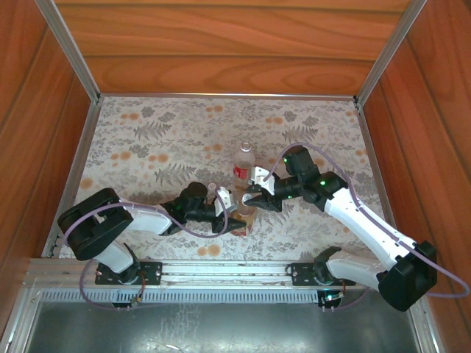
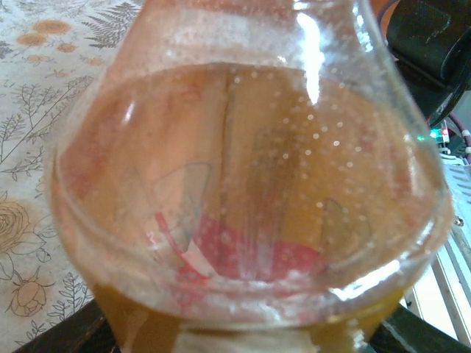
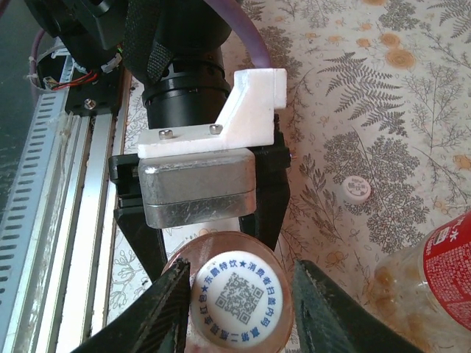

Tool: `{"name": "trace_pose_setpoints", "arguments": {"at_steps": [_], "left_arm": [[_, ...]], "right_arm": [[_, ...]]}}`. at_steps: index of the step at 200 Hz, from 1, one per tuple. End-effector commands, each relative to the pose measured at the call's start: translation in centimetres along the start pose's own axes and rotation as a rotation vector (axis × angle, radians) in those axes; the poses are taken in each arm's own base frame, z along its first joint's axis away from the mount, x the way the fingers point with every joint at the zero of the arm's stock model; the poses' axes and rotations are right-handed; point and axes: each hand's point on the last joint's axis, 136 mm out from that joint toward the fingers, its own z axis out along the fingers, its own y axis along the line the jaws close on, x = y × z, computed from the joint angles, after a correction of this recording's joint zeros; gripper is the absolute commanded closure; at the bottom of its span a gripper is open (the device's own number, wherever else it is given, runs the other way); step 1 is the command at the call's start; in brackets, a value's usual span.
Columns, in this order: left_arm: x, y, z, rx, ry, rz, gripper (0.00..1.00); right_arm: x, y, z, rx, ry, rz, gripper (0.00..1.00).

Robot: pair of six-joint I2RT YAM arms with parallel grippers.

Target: Screw on the bottle caps

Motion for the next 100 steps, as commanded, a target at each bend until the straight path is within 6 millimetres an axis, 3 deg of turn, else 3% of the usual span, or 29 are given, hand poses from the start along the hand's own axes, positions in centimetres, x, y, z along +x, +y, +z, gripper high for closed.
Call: {"name": "trace_pose_setpoints", "arguments": {"at_steps": [1,39,81,100], "left_arm": [[-1.7,-0.2,-0.3,0.011,-0.038,0.038,0.41],[-1.8,0.1,-0.4,-0.011,-0.037,0.040,0.41],[-2.3,2.0,-1.0,-0.143,-0.047,0.056,0.41],[-2.9,3.5,-1.6,-0.240,-0.060,0.057,0.41]], "right_arm": [[-0.3,0.8,0.0,-0.035,-0.012,-0.005,0.59],[-0.5,1.5,-0.1,-0.088,-0.008,0.036,0.75],[-0.6,1.6,-0.2,-0.083,-0.004,0.110,0.75],[-0.5,0.5,0.0,-0.004,-0.001,0.197,0.72]]}}
